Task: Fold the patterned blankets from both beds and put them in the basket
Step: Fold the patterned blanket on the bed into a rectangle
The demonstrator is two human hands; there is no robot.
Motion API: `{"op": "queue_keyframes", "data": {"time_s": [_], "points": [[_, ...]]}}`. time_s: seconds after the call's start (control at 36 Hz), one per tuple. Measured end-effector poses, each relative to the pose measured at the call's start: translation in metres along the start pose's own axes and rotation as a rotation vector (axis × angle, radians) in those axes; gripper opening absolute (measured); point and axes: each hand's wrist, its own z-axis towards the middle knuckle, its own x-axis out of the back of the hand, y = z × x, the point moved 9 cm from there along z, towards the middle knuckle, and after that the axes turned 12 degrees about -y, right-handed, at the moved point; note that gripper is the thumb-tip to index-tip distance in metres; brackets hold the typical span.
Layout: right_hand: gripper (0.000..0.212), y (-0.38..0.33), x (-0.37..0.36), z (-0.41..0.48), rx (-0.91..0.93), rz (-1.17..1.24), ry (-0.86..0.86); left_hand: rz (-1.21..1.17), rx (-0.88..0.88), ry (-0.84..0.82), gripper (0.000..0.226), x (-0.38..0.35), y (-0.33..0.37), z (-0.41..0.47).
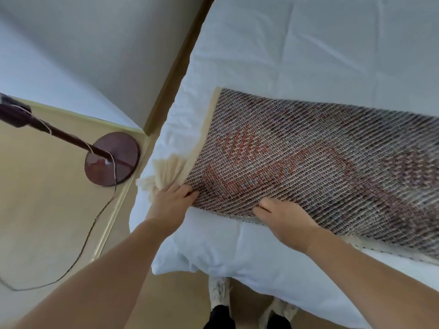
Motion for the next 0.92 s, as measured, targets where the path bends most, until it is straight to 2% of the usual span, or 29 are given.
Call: {"op": "queue_keyframes", "data": {"time_s": [0.11, 0.22, 0.44, 0.67, 0.78, 0.92], "points": [[0.048, 0.018, -0.015, -0.012, -0.133, 0.020, 0.024, -0.076, 0.018, -0.003, 0.057, -0.003, 0.010, 0.002], [0.050, 0.037, -0.019, -0.039, -0.289, -0.021, 0.040, -0.069, -0.137, -0.040, 0.065, 0.007, 0.057, 0.021], [0.057, 0.094, -0.027, -0.123, -0.614, 0.012, -0.026, 0.119, -0.429, -0.104, 0.076, 0.017, 0.184, 0.062], [0.068, 0.165, -0.054, -0.229, -0.975, 0.048, -0.082, 0.137, -0.552, -0.088, 0.076, 0.029, 0.280, 0.076], [0.068, 0.190, -0.073, -0.254, -1.029, 0.086, -0.183, 0.141, -0.557, -0.088, 0.073, 0.032, 0.312, 0.084], [0.061, 0.185, -0.079, -0.265, -0.919, 0.102, -0.200, 0.141, -0.518, -0.122, 0.073, 0.027, 0.333, 0.088]]}}
